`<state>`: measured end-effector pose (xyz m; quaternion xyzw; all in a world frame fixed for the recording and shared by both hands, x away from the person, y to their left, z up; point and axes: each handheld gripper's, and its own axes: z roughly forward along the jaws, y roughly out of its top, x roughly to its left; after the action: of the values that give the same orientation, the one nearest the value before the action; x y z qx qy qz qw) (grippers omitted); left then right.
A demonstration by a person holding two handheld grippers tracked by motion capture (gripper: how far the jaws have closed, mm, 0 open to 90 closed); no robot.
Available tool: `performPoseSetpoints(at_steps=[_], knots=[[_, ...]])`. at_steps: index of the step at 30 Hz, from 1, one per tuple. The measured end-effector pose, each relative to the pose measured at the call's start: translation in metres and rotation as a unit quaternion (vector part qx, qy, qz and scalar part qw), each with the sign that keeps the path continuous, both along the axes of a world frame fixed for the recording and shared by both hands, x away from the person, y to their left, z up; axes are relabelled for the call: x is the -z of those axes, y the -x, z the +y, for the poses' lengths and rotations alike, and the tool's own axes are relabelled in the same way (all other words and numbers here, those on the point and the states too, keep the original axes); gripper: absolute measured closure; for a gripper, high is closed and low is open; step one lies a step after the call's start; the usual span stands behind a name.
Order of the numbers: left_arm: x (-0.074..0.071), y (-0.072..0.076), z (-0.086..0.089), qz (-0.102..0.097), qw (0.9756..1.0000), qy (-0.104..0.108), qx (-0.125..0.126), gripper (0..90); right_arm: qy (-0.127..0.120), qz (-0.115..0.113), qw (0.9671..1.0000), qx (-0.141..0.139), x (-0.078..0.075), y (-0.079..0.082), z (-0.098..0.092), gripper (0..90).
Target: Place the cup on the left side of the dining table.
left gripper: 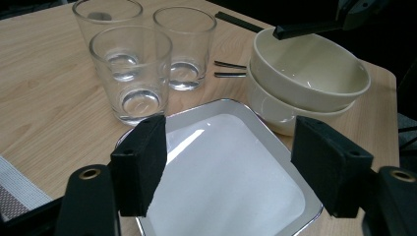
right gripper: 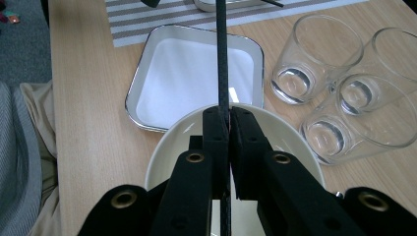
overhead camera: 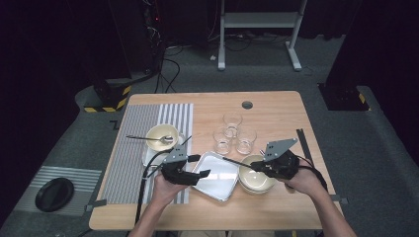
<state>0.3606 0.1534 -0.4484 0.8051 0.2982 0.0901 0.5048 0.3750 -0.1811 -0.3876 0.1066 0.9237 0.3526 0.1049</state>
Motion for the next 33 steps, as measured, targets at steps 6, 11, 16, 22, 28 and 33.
performPoseSetpoints(at_steps=[6, 11, 16, 22, 28, 33], knots=[[-0.003, -0.001, -0.003, -0.011, 0.9998, -0.004, 0.017, 34.3, 0.003, 0.006, 1.0000, -0.005, 0.002, 0.001, 0.005, 85.9], [-0.005, -0.001, -0.009, -0.007, 0.9997, -0.006, 0.025, 36.7, 0.003, 0.003, 0.9999, -0.015, 0.001, 0.001, 0.008, 85.9], [-0.007, -0.002, -0.011, -0.007, 0.9994, 0.000, 0.034, 39.5, 0.005, 0.011, 0.9999, -0.012, 0.002, 0.002, 0.009, 85.9], [-0.008, -0.003, -0.011, -0.004, 0.9990, 0.010, 0.044, 41.9, 0.001, 0.014, 0.9997, -0.020, 0.002, 0.003, 0.011, 85.9], [-0.009, -0.003, -0.012, -0.004, 0.9982, 0.008, 0.059, 44.0, 0.005, 0.008, 0.9994, -0.035, 0.000, 0.003, 0.015, 85.9], [-0.009, -0.002, -0.013, -0.005, 0.9978, 0.010, 0.065, 44.0, 0.006, 0.009, 0.9991, -0.042, 0.000, 0.002, 0.018, 85.9]])
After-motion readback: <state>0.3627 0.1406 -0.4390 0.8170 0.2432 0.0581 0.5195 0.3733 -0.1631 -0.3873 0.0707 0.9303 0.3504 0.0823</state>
